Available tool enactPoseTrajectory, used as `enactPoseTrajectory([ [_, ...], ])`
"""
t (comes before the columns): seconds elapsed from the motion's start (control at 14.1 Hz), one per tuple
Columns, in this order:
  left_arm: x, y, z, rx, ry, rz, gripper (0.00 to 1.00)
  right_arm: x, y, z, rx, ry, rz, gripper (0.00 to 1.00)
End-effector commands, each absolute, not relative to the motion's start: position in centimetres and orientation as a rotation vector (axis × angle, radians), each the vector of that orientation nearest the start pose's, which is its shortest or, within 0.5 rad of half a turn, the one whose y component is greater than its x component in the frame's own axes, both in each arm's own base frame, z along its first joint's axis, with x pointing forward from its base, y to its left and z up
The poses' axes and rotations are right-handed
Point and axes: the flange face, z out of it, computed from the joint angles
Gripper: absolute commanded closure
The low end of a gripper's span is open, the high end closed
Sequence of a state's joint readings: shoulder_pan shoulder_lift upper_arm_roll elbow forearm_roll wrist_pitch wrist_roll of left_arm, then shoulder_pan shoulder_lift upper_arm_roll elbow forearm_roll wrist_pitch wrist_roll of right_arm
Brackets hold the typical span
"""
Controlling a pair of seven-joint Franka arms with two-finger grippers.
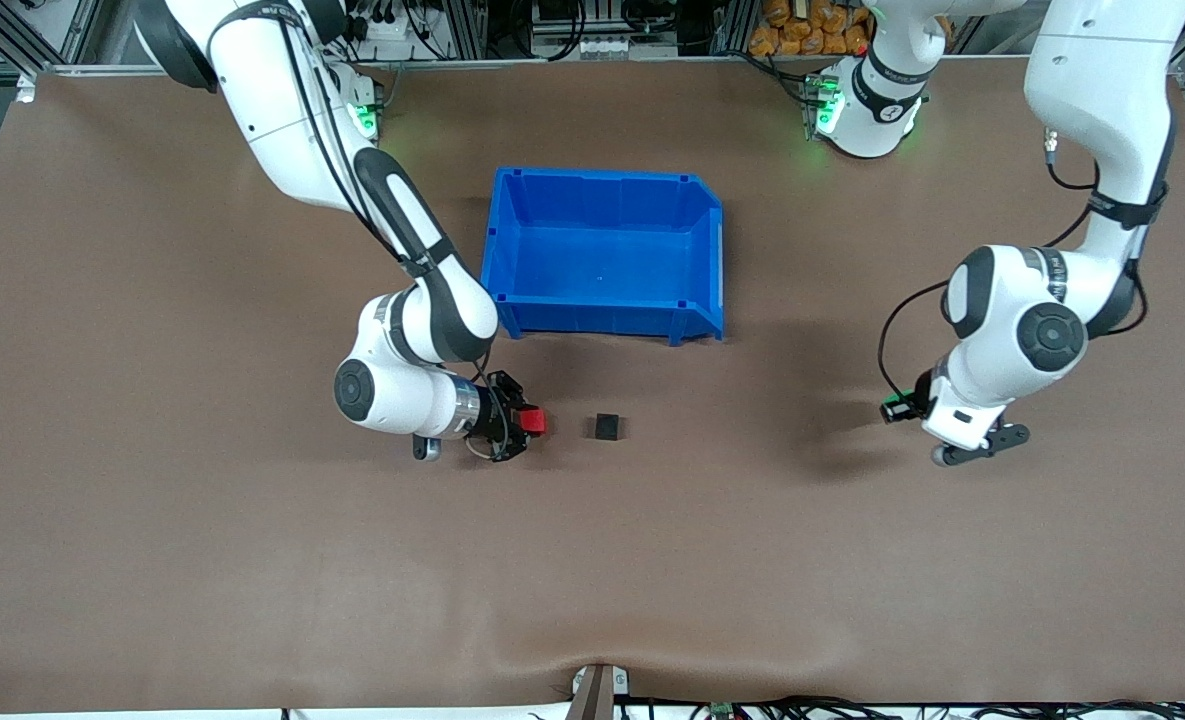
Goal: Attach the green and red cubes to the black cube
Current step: 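Place the red cube beside the black cube while the left gripper carries green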
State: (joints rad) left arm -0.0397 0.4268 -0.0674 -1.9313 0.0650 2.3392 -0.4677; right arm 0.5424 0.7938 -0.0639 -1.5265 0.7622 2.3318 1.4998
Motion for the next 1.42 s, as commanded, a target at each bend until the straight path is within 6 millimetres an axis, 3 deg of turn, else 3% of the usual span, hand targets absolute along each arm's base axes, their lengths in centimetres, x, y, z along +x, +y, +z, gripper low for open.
enactPoseTrajectory([
  [0.0, 62.3, -6.9, 25.8, -3.022, -0.622, 0.049, 1.00, 63.3, 36.1, 18.4, -1.915, 2.002, 0.558, 1.00],
  [0.28, 63.7, -7.2, 28.0, -2.983, -0.856, -0.025, 1.00, 62.7, 38.7, 17.6, -1.879, 2.035, 0.545, 1.00],
  [0.57, 64.6, -9.4, 29.0, -2.881, -1.219, -0.068, 1.00, 61.5, 40.9, 17.9, -1.877, 2.035, 0.551, 1.00],
  [0.71, 64.8, -12.3, 28.7, -2.804, -1.409, -0.073, 1.00, 61.1, 41.6, 18.0, -1.872, 2.040, 0.553, 1.00],
  [0.99, 65.1, -21.6, 26.0, -2.608, -1.775, -0.064, 1.00, 60.8, 42.2, 18.1, -1.851, 2.056, 0.550, 1.00],
  [1.07, 65.1, -22.2, 25.6, -2.544, -1.869, -0.059, 1.00, 60.9, 42.0, 18.0, -1.845, 2.058, 0.542, 1.00],
  [1.28, 63.5, -25.5, 23.7, -2.369, -2.071, 0.008, 1.00, 61.2, 41.9, 17.1, -1.831, 2.061, 0.514, 0.91],
  [1.35, 62.9, -26.8, 22.7, -2.317, -2.126, 0.055, 1.00, 61.3, 41.8, 16.7, -1.812, 2.079, 0.508, 0.76],
])
